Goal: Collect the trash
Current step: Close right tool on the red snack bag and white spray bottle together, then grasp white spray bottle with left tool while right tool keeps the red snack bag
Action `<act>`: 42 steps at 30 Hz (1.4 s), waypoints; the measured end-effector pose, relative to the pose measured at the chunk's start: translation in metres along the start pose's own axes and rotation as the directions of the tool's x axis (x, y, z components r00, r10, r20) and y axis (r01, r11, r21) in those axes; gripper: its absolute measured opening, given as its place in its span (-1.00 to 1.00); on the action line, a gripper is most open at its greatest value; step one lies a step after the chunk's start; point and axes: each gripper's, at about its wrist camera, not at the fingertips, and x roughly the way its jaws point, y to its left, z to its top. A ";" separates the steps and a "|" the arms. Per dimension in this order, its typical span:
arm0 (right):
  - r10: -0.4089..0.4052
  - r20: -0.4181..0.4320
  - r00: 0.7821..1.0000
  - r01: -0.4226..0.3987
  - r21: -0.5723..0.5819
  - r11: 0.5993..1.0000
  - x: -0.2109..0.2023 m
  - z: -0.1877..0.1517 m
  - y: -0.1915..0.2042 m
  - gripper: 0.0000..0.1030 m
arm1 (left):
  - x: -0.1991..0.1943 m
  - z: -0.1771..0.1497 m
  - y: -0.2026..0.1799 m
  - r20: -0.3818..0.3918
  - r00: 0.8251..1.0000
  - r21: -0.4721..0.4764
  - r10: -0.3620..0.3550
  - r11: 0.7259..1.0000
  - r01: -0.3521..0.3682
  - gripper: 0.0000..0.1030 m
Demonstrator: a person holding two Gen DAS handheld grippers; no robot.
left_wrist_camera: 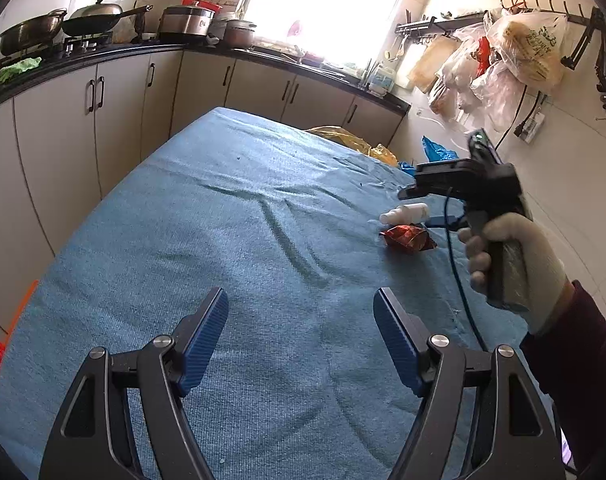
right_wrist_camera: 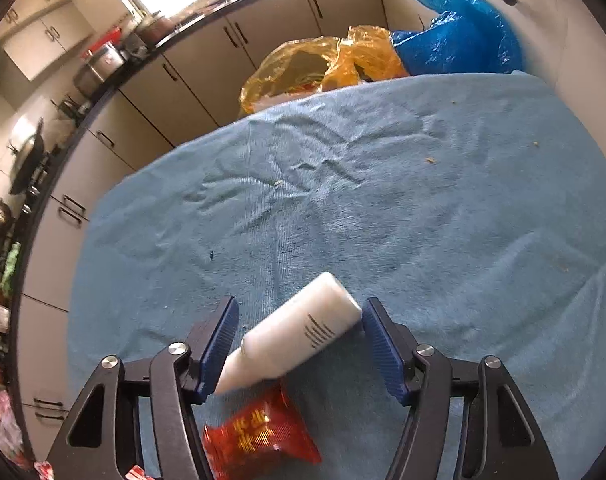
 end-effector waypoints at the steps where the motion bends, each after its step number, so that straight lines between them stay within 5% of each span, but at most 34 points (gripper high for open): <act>1: -0.014 0.000 1.000 0.014 -0.009 1.000 0.002 0.000 0.003 0.05 | 0.000 0.000 0.001 -0.001 1.000 0.000 0.000 1.000 0.000 0.43; 8: -0.025 -0.003 1.000 0.024 -0.092 0.995 -0.004 -0.028 0.019 -0.08 | 0.001 0.000 0.003 -0.003 1.000 -0.017 0.003 1.000 -0.003 0.43; 17: 0.151 -0.151 0.977 -0.181 -0.210 0.961 -0.052 -0.133 0.022 -0.23 | 0.000 0.003 0.025 -0.019 0.999 -0.122 -0.034 0.992 0.031 0.43; 20: 0.203 -0.135 0.970 -0.232 -0.260 0.937 -0.071 -0.156 0.022 -0.24 | 0.002 0.002 0.027 -0.032 0.998 -0.132 -0.046 0.990 0.042 0.44; 22: 0.217 -0.092 0.972 -0.235 -0.326 0.916 -0.082 -0.163 0.023 -0.23 | 0.003 0.000 0.025 -0.041 0.998 -0.130 -0.052 0.990 0.047 0.44; 26: 0.236 -0.034 0.971 -0.234 -0.317 0.919 -0.100 -0.171 0.009 0.27 | 0.003 -0.002 0.020 -0.046 0.997 -0.109 -0.055 0.993 0.049 0.44; 30: 0.153 0.010 0.988 -0.142 -0.315 0.939 -0.107 -0.187 -0.004 0.27 | 0.003 -0.002 0.018 -0.049 0.998 -0.096 -0.042 0.995 0.037 0.44; 42: 0.142 0.017 0.990 -0.131 -0.282 0.950 -0.087 -0.217 0.009 0.11 | 0.005 -0.004 0.008 -0.060 0.997 -0.038 -0.047 0.998 0.045 0.44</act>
